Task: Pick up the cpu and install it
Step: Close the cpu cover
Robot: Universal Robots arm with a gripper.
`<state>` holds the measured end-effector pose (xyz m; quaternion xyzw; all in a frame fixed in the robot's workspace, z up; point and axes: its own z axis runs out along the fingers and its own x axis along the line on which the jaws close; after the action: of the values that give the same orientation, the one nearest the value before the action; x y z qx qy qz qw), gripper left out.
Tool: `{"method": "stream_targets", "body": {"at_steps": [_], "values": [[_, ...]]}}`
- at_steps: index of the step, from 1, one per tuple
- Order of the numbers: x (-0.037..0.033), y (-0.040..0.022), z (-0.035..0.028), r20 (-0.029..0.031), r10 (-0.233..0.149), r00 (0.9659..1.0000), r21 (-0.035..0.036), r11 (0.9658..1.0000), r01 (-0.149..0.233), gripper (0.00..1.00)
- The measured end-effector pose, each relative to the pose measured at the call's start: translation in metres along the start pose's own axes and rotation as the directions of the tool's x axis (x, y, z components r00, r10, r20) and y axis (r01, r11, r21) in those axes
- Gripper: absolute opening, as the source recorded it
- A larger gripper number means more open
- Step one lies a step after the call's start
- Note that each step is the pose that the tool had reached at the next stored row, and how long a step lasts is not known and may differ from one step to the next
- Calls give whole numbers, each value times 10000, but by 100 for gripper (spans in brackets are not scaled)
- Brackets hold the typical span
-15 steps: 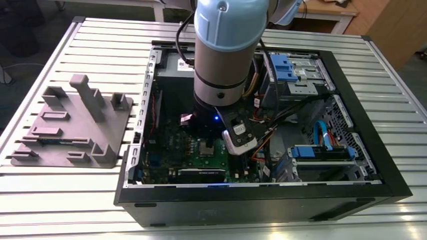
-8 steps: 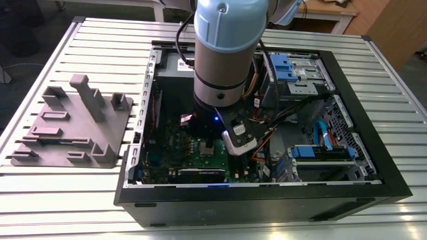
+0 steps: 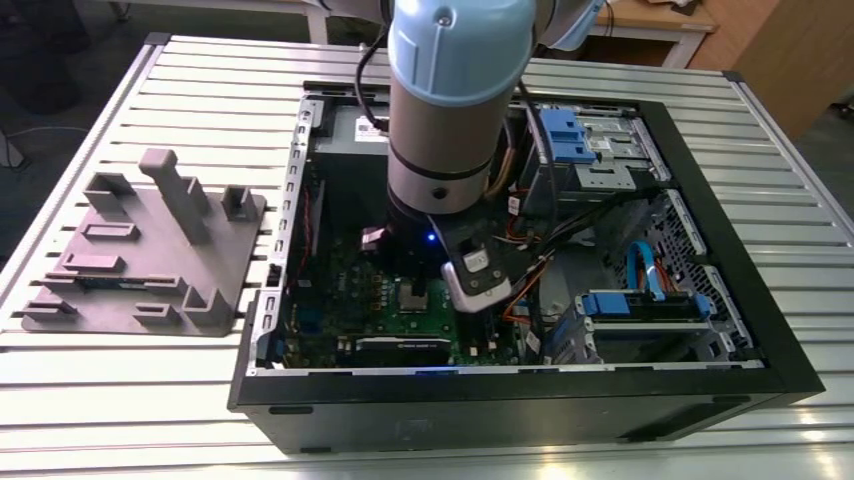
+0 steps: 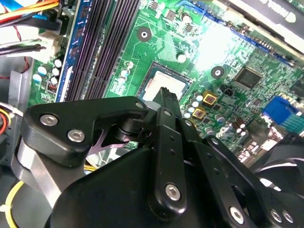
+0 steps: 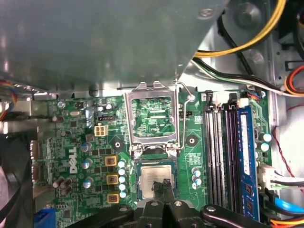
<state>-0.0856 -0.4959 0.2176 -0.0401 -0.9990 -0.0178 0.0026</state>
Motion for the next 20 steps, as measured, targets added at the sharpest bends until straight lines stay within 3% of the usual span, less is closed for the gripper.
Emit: {"method": "stream_targets", "body": {"at_steps": [5,9,20], "values": [[-10,1,13,15,483,9988,-11,9988,-483,10],[-39,11,18,19,579,9983,-14,9983,-579,10],[-244,55,23,18,580,9983,-12,9983,-579,10]]}}
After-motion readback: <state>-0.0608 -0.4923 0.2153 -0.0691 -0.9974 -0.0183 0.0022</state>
